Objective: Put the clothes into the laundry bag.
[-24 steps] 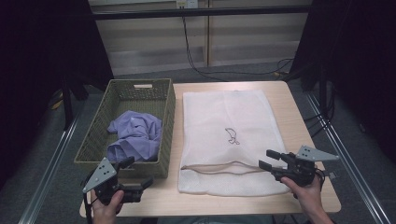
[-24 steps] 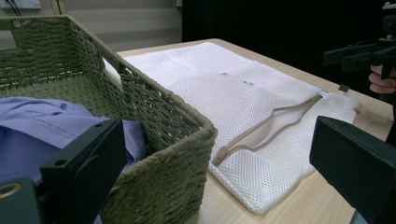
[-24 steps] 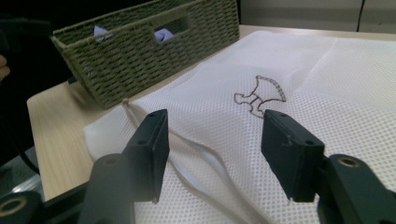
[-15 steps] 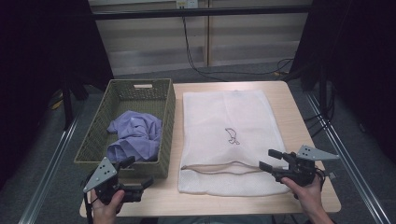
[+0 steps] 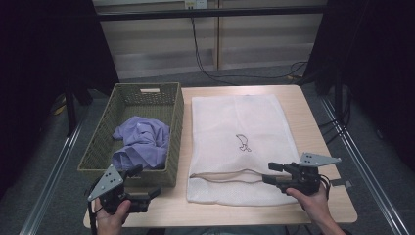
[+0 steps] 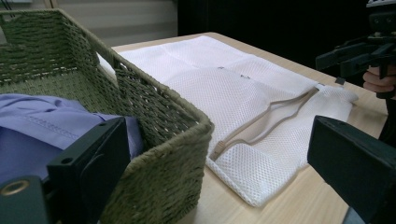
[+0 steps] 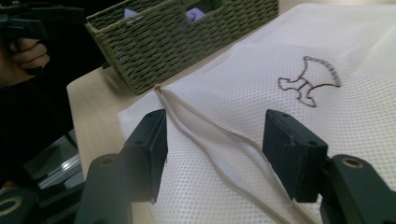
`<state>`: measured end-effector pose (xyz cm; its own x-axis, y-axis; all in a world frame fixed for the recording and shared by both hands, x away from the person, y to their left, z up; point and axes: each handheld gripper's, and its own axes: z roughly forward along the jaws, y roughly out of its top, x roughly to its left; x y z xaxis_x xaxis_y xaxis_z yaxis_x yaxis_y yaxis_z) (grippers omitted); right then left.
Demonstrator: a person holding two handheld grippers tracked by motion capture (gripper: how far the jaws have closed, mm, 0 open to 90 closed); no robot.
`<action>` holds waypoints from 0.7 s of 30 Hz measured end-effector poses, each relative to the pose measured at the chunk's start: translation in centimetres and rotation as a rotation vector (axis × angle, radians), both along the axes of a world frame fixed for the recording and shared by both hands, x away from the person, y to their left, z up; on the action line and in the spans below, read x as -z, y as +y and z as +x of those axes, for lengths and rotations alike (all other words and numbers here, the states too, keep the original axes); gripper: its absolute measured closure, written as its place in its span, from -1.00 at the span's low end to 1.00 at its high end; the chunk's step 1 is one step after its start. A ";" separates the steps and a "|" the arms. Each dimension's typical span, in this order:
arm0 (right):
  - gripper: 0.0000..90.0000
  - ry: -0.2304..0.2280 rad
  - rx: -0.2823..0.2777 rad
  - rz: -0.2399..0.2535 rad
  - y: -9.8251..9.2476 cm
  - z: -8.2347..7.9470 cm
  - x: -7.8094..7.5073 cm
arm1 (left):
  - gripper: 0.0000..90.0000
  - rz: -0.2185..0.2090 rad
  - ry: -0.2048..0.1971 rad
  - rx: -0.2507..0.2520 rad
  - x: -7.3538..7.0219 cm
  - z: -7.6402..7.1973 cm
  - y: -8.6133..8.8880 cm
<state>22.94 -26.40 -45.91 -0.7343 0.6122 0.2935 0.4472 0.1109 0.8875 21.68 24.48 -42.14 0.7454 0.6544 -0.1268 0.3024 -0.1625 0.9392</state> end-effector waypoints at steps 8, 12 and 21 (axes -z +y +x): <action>0.14 0.016 -0.090 -0.062 2.3 1.5 0.1 | -0.88 0.000 0.000 -0.003 -0.1 0.2 0.0; 0.18 0.029 -0.105 -0.081 3.1 2.1 0.1 | -0.88 0.014 -0.002 0.002 -0.1 0.1 -0.1; 0.22 0.078 -0.112 -0.132 4.8 5.2 0.0 | -0.87 0.002 -0.010 -0.008 -0.2 0.1 0.3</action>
<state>28.10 -21.59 -45.88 -0.7782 0.5650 0.2743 0.4922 0.2773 0.8251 21.73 24.77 -41.93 0.7414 0.6606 -0.1182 0.2945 -0.1620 0.9418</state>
